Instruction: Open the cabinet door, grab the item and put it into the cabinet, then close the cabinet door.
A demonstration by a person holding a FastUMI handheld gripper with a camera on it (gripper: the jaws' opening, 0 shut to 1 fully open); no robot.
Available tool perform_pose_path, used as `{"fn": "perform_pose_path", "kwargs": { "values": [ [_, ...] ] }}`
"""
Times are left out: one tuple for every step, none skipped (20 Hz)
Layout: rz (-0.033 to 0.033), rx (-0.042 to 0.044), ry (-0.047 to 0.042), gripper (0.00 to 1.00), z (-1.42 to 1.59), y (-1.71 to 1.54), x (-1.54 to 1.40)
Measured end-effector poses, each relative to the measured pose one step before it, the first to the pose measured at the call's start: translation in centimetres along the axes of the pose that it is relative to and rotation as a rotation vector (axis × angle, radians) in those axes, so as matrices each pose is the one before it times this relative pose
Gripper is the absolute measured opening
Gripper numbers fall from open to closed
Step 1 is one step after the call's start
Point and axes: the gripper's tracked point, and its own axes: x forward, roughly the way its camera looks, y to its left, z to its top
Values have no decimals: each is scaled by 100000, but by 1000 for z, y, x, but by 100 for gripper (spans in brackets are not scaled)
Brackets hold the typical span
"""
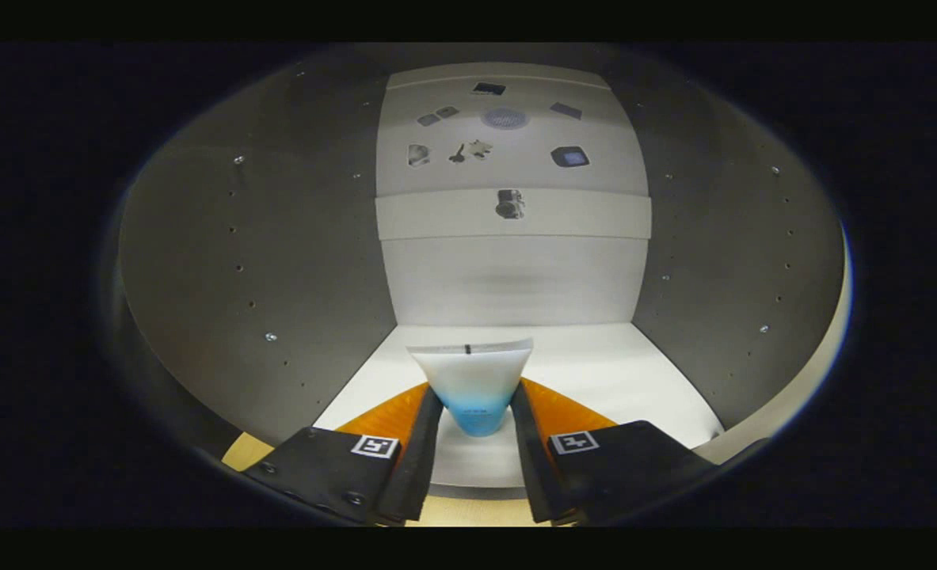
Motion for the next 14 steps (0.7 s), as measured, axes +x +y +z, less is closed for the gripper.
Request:
{"fn": "perform_pose_path", "kwargs": {
  "values": [
    [609, 4, -407, 57, 10, 196, 138],
    [887, 231, -571, 59, 96, 282, 114],
    [725, 149, -533, 60, 140, 129, 41],
    [932, 101, -579, 65, 101, 179, 16],
    [496, 188, -543, 68, 85, 212, -95],
    [-67, -117, -586, 80, 176, 18, -26],
    [-146, -158, -644, 87, 138, 23, -333],
    [19, -154, -433, 92, 100, 9, -279],
    [118, 176, -927, 96, 299, 0, -221],
    [348, 361, -968, 97, 232, 52, -446],
    [294, 284, -925, 97, 246, -25, -414],
    [74, 4, -922, 97, 250, 34, -693],
    [-218, -597, -1147, 97, 301, 34, -626],
    [-359, -466, -1387, 97, 419, 39, -738]
  ]
}}
